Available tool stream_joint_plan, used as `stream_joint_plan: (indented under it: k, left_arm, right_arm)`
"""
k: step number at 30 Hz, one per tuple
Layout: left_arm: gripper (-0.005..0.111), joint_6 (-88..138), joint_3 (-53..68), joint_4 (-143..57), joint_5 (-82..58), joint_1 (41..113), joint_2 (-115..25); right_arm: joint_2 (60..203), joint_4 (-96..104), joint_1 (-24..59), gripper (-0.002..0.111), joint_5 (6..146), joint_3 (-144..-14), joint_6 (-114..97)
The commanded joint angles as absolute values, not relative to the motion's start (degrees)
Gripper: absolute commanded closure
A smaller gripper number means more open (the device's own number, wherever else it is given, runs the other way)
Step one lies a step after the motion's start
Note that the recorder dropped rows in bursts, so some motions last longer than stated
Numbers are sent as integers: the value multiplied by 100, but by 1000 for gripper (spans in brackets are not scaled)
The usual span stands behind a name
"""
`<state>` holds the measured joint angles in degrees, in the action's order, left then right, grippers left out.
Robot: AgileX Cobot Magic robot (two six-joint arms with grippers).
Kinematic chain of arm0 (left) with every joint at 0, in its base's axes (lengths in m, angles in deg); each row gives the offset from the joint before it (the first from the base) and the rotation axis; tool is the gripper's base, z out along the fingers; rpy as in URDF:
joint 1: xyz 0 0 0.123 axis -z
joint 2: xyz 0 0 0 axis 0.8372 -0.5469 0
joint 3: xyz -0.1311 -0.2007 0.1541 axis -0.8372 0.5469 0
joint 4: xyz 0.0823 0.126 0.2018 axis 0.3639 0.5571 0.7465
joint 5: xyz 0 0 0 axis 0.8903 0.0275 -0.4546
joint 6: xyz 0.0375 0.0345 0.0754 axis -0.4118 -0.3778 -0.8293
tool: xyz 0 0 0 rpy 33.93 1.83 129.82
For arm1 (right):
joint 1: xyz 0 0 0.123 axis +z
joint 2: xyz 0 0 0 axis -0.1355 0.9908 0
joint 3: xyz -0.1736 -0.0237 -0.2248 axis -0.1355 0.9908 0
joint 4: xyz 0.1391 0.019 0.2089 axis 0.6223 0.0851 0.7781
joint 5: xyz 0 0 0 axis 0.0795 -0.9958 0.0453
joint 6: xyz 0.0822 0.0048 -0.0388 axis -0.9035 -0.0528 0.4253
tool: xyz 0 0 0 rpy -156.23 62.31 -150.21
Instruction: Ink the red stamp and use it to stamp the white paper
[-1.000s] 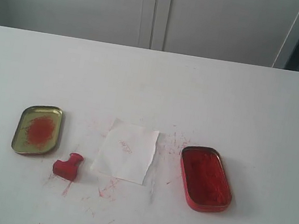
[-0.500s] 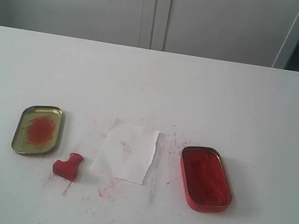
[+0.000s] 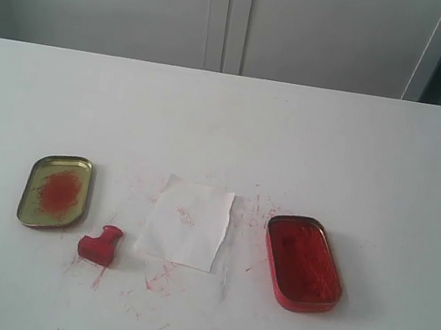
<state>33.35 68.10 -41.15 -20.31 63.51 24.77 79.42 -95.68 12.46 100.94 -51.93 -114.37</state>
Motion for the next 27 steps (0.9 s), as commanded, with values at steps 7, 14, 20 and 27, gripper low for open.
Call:
stream_joint_plan:
  k: [7, 14, 20, 27]
  left_arm:
    - [107, 3355, 6823, -4116, -2025, 6395, 2494]
    - [107, 3355, 6823, -4116, -2025, 6395, 2494]
    - [107, 3355, 6823, -4116, -2025, 6395, 2494]
    - [107, 3355, 6823, -4116, -2025, 6395, 2494]
  right_arm:
    - [7135, -9581, 1216, 108, 9793, -4289, -11410]
    - [7031, -9581, 1216, 108, 9668, -3979, -12293]
    - [6807, -9581, 1216, 108, 9360, -3619, -12945]
    - [6655, -9581, 1216, 108, 9205, -3212, -12943]
